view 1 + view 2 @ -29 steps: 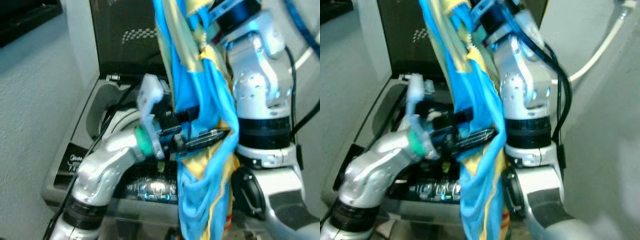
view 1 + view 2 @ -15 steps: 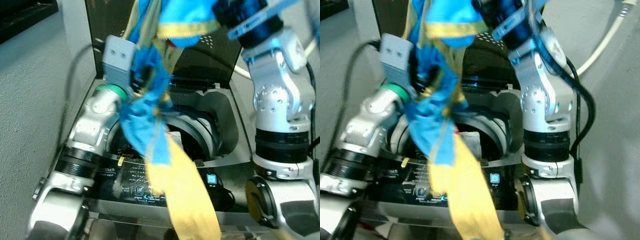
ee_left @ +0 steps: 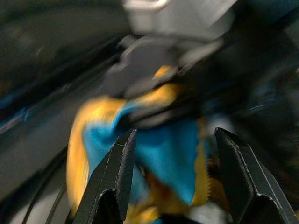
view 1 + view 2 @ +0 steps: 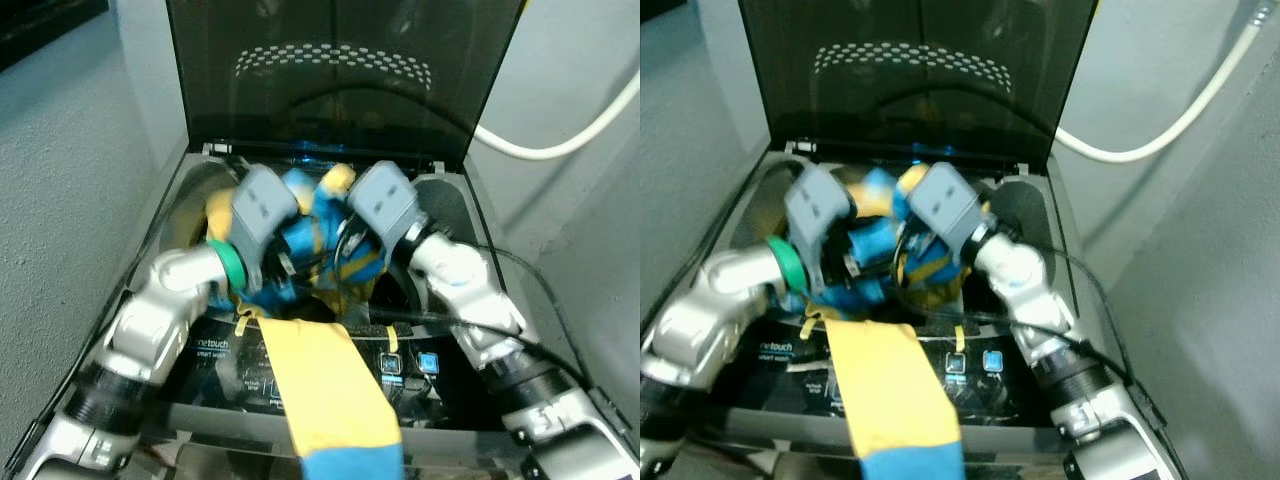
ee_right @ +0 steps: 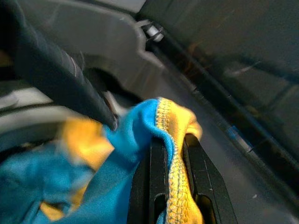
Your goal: Clothes washing
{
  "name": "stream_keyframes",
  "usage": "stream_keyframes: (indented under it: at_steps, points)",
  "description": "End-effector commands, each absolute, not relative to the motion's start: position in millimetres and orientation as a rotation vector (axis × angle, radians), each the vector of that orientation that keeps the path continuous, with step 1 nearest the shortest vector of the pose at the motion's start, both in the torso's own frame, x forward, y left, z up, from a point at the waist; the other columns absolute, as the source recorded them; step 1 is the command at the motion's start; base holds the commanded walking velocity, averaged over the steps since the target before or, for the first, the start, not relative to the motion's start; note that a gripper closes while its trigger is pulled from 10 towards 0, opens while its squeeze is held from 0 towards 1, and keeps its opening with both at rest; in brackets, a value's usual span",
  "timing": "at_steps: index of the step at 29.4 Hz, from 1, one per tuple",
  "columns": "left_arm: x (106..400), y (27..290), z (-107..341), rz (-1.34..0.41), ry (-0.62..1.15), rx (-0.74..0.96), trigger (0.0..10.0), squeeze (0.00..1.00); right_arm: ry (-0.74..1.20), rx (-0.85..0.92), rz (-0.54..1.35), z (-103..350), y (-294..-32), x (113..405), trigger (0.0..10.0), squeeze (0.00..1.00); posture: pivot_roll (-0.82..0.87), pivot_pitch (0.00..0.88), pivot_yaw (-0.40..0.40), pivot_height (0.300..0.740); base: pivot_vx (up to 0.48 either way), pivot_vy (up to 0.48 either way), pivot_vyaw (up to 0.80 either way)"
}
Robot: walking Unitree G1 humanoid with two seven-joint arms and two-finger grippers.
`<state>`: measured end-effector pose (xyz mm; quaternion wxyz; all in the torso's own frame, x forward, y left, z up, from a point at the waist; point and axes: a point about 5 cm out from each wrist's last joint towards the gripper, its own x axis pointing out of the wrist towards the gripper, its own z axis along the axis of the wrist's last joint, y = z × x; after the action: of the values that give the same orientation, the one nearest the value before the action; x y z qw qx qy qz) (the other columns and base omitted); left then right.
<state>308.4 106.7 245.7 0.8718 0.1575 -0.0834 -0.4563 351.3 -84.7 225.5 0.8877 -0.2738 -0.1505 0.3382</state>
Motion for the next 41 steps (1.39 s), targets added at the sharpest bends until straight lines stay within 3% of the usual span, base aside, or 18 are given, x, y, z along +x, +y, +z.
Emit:
stream_keyframes:
  at_steps: [1, 2, 3, 15, 16, 20, 22, 27, 38, 39, 40, 41]
  points:
    - [298.1, 101.5, 242.9, -1.017, -0.163, 0.309, 10.0, 0.03, -0.367, -0.549, 0.714, 238.5, -84.6, 347.4, 10.0, 0.23, 0.09, 0.001, 0.005, 0.72, 0.0, 0.0, 0.0]
    - [292.8, 102.9, 242.7, -1.032, -0.164, 0.302, 10.0, 0.96, -0.381, -0.506, 0.714, 241.1, -86.3, 347.1, 10.0, 1.0, 0.09, 0.004, 0.005, 0.72, 0.0, 0.0, 0.0]
    - [289.0, 103.9, 242.9, -1.037, -0.167, 0.293, 10.0, 1.0, -0.395, -0.457, 0.718, 243.9, -87.8, 346.1, 10.0, 1.0, 0.09, 0.004, 0.005, 0.72, 0.0, 0.0, 0.0]
    - [284.0, 103.4, 252.2, -0.98, -0.216, 0.239, 10.0, 1.0, -0.433, -0.211, 0.818, 254.8, -91.1, 329.0, 10.0, 1.0, 0.1, 0.01, 0.001, 0.72, 0.0, 0.0, 0.0]
    - [280.2, 104.1, 254.7, -0.973, -0.22, 0.222, 10.0, 0.0, -0.451, -0.105, 0.865, 261.1, -97.6, 319.1, 10.0, 0.0, 0.1, 0.01, 0.001, 0.72, 0.0, 0.0, 0.0]
    - [268.3, 109.6, 254.6, -1.021, -0.196, 0.231, 10.0, 0.0, -0.473, 0.024, 0.948, 268.3, -109.2, 303.8, 10.0, 0.0, 0.1, 0.01, 0.0, 0.72, 0.0, 0.0, 0.0]
    - [250.7, 128.4, 247.1, -1.131, -0.115, 0.308, 10.0, 0.0, -0.492, 0.057, 0.947, 270.1, -116.2, 299.0, 10.0, 0.0, 0.1, 0.01, 0.006, 0.72, 0.0, 0.0, 0.0]
    - [236.5, 154.1, 220.7, -1.196, 0.063, 0.424, 10.0, 0.0, -0.514, 0.1, 0.895, 271.0, -118.2, 299.9, 10.0, 0.0, 0.1, 0.01, 0.014, 0.72, 0.0, 0.0, 0.0]
    - [243.9, 142.4, 189.6, -1.189, 0.136, 0.389, 9.8, 0.0, -0.501, 0.147, 0.847, 273.0, -115.4, 306.4, 10.0, 0.0, 0.11, 0.011, -0.002, 0.72, 0.0, 0.0, 0.0]
    - [244.6, 142.0, 188.8, -1.188, 0.14, 0.398, 9.5, 0.0, -0.495, 0.153, 0.852, 273.7, -115.7, 305.6, 10.0, 0.0, 0.11, 0.011, -0.002, 0.72, 0.0, 0.0, 0.0]
    - [246.2, 142.7, 188.7, -1.183, 0.14, 0.412, 3.6, 0.0, -0.492, 0.158, 0.853, 274.3, -116.2, 305.1, 10.0, 0.0, 0.1, 0.011, -0.003, 0.72, 0.0, 0.0, 0.0]
    - [246.2, 142.7, 188.7, -1.183, 0.14, 0.412, 3.6, 0.0, -0.492, 0.158, 0.853, 274.3, -116.2, 305.1, 10.0, 0.0, 0.1, 0.011, -0.003, 0.72, 0.0, 0.0, 0.0]
